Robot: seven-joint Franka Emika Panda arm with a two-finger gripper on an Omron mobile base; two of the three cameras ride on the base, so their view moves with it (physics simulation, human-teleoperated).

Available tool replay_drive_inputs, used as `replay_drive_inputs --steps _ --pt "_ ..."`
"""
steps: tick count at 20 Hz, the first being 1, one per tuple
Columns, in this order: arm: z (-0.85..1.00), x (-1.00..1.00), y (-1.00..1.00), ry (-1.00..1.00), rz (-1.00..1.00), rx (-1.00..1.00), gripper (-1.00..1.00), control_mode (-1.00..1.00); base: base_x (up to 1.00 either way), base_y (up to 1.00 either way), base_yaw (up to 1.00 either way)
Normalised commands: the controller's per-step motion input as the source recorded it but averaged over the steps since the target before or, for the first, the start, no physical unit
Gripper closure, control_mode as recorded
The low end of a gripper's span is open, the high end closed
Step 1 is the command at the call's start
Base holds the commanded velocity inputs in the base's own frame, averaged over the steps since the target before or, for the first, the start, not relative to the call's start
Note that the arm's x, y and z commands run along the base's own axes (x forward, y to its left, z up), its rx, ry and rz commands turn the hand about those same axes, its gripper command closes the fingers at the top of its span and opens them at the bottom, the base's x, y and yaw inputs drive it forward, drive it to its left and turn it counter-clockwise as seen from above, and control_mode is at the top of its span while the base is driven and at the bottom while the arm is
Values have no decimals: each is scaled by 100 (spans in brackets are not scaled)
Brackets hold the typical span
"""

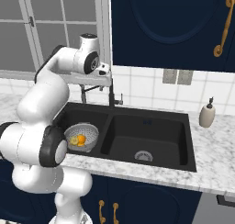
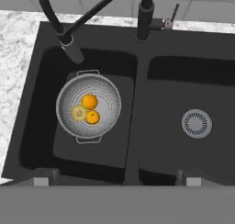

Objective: Put the colander in the sink, put the kiwi, tangerine, orange in the colander, and turn on the sink faucet and pour water over the colander.

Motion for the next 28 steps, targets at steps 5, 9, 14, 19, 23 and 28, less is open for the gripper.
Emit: replay_drive_inputs --steps 5,9,14,19,23,28 --pt "-46 -40 -90 -8 14 0 -100 -100 0 0 0" --pt "-44 7 -50 -26 18 3 -100 -100 0 0 0" --pt "-36 48 -39 -27 14 7 -100 -100 0 0 0" --pt "-31 51 -48 -25 11 8 -100 -100 0 0 0" --pt "-28 47 -17 -22 3 8 -100 -100 0 0 0" --pt "-14 42 0 -15 0 14 -100 -100 0 0 0"
